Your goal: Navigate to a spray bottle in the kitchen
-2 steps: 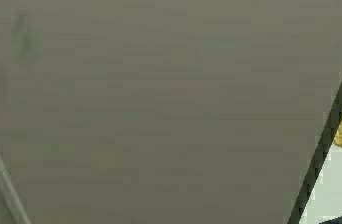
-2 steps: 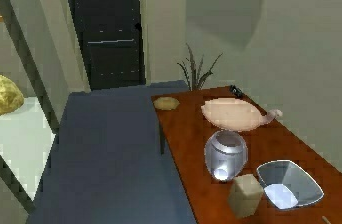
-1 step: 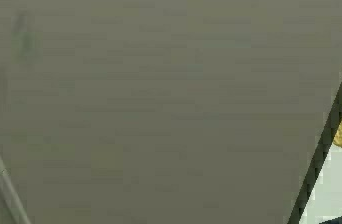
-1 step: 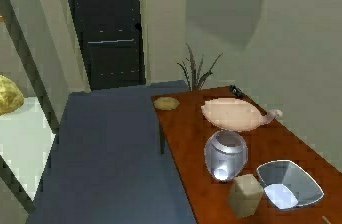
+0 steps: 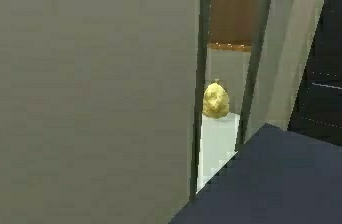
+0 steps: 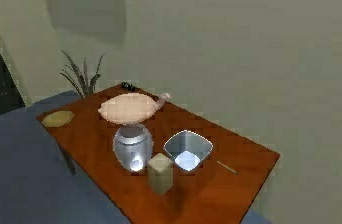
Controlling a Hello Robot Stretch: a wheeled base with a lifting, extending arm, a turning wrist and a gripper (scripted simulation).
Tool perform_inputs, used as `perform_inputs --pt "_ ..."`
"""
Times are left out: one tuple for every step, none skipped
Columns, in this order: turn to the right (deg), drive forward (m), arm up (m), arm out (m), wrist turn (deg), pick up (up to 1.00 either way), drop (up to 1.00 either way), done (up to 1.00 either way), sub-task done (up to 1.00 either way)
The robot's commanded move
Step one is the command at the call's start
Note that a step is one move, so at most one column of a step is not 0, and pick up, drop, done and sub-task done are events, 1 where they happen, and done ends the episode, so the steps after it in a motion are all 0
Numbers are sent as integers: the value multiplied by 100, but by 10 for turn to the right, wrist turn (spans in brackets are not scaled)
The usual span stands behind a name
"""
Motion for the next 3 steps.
perform_inputs --pt "-180 0 0 0 0 0 0 0 0" --pt "0 15 0 0 0 0 0 0 0" --pt "450 0 0 0 0 0 0 0 0"
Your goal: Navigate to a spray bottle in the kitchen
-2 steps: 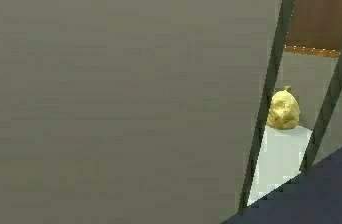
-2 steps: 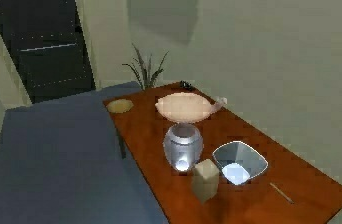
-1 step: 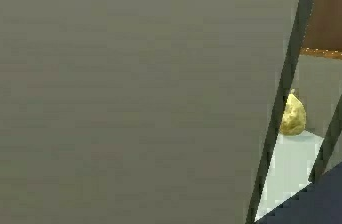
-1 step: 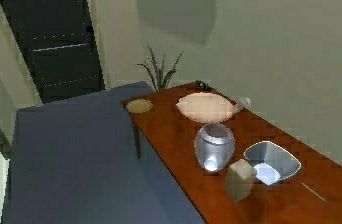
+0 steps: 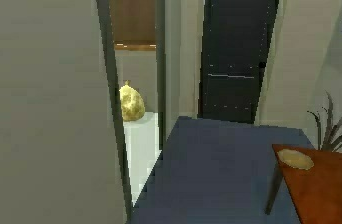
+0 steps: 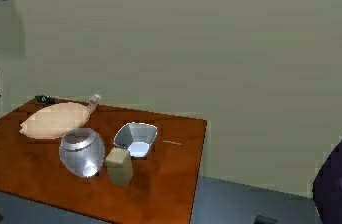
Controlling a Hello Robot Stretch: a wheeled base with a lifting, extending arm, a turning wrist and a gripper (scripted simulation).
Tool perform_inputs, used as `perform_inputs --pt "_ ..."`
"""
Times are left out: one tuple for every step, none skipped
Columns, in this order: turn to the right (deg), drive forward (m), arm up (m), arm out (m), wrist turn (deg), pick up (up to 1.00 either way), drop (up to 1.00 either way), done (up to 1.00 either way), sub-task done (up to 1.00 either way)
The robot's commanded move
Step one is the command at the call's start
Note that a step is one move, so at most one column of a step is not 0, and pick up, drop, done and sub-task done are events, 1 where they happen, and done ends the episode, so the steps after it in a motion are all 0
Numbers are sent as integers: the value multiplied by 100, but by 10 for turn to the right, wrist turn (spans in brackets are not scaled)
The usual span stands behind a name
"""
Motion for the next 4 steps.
perform_inputs --pt "60 0 0 0 0 0 0 0 0" --pt "0 100 0 0 0 0 0 0 0" --pt "0 25 0 0 0 0 0 0 0" --pt "30 0 0 0 0 0 0 0 0"
